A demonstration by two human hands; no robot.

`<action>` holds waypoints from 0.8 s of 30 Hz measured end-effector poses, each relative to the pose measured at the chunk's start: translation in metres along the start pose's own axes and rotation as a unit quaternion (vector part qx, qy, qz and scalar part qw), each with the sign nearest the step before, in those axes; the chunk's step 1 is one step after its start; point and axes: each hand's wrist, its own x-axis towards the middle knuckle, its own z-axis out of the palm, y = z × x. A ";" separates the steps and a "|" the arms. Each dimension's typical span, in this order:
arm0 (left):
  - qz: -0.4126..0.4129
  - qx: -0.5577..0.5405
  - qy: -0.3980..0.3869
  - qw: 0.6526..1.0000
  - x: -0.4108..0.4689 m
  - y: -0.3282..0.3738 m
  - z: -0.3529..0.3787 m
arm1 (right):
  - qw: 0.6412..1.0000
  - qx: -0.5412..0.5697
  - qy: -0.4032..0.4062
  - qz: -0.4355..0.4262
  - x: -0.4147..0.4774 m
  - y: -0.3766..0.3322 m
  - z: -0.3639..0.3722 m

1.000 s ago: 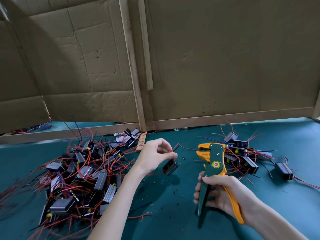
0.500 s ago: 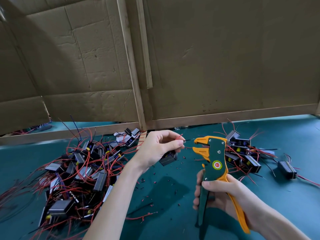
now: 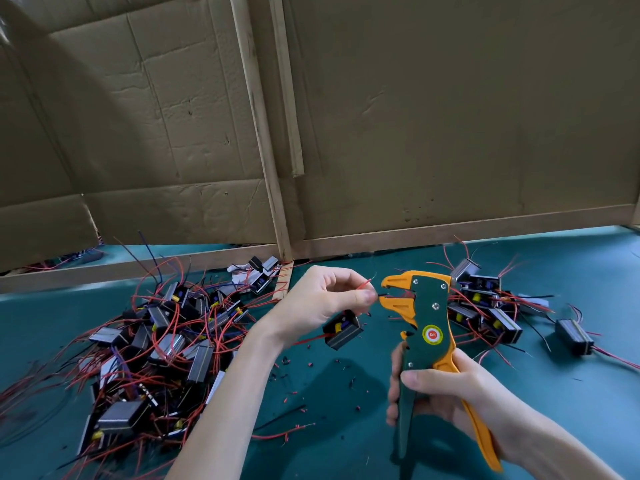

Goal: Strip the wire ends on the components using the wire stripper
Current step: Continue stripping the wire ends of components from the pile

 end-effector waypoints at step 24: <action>0.009 -0.017 -0.079 0.997 -0.002 -0.005 -0.016 | 0.991 -0.119 0.060 0.023 -0.015 -0.007 0.015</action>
